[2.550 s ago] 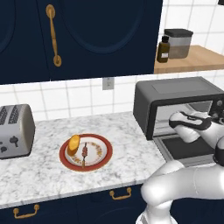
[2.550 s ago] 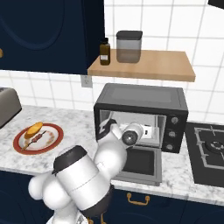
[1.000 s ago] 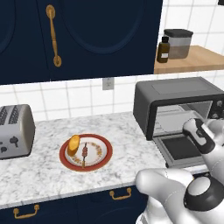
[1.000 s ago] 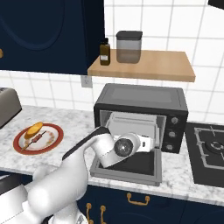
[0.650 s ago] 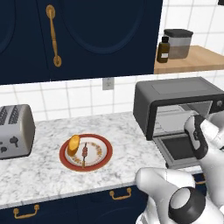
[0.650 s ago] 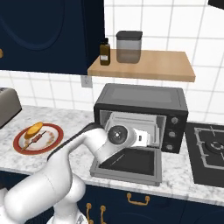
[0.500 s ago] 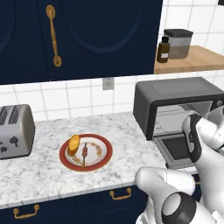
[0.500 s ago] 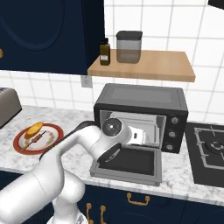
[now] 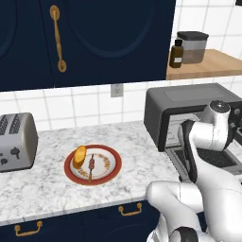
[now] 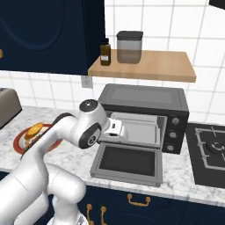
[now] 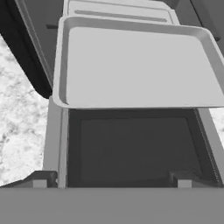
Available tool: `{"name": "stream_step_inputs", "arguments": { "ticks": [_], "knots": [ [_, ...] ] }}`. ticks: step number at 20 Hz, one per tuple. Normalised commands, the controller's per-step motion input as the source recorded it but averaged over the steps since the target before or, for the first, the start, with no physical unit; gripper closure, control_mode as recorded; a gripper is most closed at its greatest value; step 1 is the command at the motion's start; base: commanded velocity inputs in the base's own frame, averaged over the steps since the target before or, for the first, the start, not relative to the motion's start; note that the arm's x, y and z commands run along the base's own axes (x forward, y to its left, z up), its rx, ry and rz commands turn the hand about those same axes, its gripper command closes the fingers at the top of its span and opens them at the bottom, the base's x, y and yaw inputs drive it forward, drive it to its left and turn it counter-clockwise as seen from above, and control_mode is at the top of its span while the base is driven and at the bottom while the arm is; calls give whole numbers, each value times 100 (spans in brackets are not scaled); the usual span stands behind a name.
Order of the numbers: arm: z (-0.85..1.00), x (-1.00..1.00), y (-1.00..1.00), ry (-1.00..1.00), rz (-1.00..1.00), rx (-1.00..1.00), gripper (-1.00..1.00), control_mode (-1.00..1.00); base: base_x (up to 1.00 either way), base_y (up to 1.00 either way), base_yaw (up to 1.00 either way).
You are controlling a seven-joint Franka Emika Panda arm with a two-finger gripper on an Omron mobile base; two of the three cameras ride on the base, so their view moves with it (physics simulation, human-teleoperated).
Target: Pick up the kebab skewer and baguette bread, and place them inside the toaster oven. Close the toaster oven door and start by setting the timer.
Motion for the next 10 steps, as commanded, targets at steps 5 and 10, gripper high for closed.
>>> {"name": "stream_step_inputs", "arguments": {
  "ticks": [5,10],
  "knots": [
    [0,0,100,18,1,4,-100,-100,0,0,0],
    [0,0,100,22,0,1,-100,-100,0,0,0]
  ]
}}
